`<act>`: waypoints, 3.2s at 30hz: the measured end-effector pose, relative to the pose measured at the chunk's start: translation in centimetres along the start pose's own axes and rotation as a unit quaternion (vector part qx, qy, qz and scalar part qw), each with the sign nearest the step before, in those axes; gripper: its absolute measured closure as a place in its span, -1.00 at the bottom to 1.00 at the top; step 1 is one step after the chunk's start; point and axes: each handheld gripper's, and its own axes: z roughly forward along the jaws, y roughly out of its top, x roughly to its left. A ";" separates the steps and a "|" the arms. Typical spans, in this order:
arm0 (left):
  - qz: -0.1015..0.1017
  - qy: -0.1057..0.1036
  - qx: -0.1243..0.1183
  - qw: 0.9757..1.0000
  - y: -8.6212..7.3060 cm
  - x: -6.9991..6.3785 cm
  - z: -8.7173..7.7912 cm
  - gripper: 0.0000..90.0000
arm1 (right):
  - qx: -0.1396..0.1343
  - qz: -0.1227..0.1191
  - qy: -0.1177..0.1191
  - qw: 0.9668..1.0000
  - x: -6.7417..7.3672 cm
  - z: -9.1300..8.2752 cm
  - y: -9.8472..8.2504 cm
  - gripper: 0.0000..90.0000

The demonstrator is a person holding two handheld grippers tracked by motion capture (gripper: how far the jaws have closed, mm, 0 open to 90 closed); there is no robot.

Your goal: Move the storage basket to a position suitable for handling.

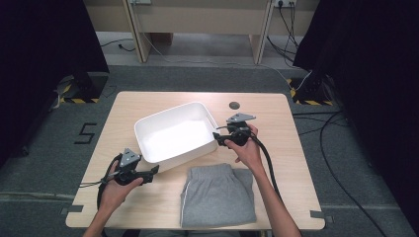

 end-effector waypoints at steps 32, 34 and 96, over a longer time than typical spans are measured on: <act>0.008 -0.019 0.002 1.000 2.7 -2.0 3.4 -0.46 | -0.032 0.035 -0.024 0.999 -2.5 -3.7 -3.4 -0.29; 0.010 -0.019 0.001 1.000 2.8 -2.0 3.4 -0.43 | -0.033 0.031 -0.028 0.999 -2.5 -3.9 -3.5 -0.29; -0.011 -0.042 -0.005 0.999 3.4 -2.8 3.8 -0.57 | -0.070 0.049 -0.050 0.995 -3.4 -9.2 -5.2 -0.34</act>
